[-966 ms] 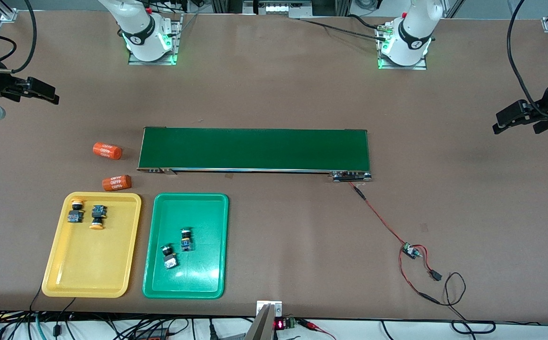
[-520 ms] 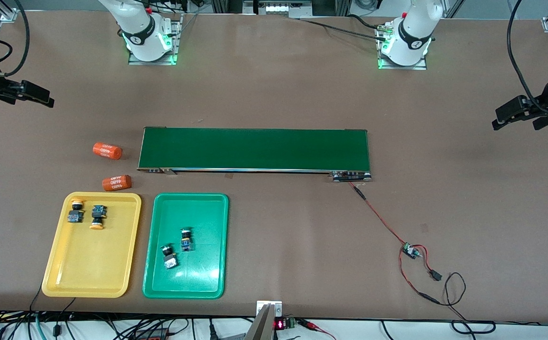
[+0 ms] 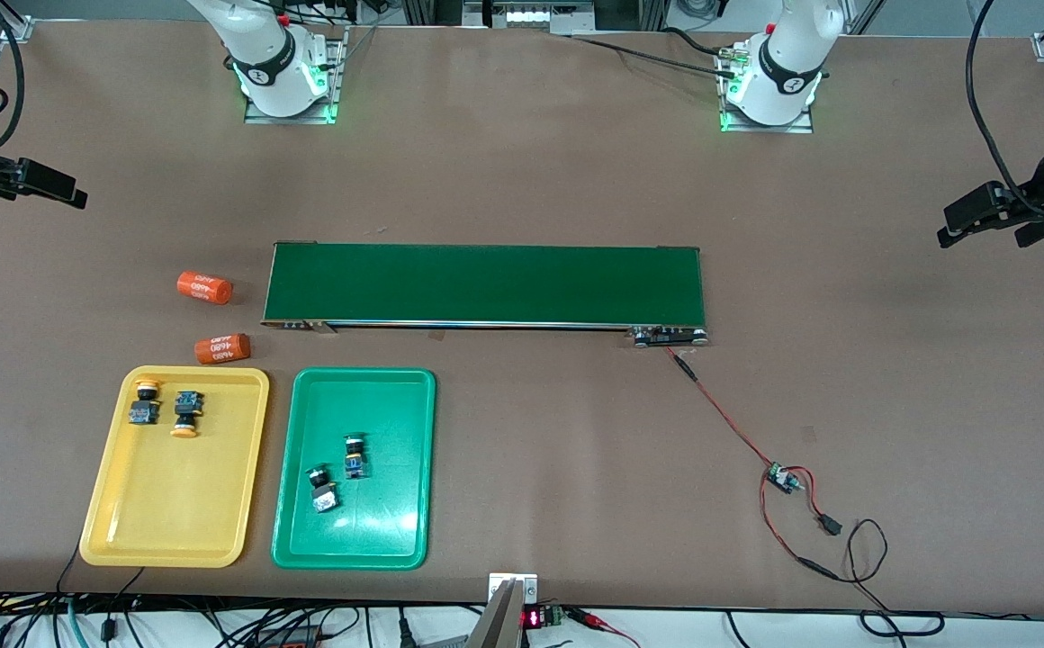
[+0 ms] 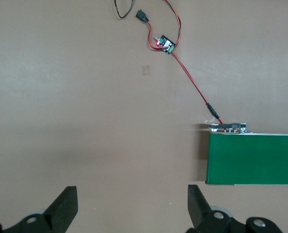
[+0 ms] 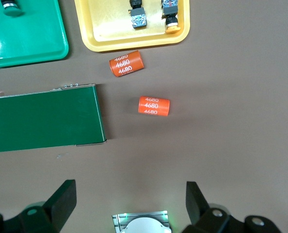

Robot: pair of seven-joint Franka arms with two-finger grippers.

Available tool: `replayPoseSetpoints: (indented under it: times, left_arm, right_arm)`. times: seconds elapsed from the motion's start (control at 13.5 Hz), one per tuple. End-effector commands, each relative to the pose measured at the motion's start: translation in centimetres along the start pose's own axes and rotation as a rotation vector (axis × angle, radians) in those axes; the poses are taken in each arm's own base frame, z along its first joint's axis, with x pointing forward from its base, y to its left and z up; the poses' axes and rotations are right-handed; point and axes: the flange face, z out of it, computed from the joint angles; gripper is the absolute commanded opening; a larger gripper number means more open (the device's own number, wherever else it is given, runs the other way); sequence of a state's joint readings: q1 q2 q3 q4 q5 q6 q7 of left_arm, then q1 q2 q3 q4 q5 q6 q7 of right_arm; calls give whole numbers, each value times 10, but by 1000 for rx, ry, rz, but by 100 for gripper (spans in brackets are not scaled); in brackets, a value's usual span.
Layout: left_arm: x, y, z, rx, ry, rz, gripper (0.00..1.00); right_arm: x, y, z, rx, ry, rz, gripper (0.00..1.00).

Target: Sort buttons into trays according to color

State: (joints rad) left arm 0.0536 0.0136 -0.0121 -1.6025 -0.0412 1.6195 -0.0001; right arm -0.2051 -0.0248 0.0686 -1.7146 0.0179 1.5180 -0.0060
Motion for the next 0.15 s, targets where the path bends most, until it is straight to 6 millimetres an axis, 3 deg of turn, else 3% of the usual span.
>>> replayPoseSetpoints:
  times: [0.0,0.07]
  left_arm:
    - [-7,-1,-6,17,0,-11,100]
    - [-7,-4,-6,17,0,-16,100]
  right_arm:
    - [-3,-1,-6,23,3,-14,100]
    - [-2,0,-6,25,5,-13,100]
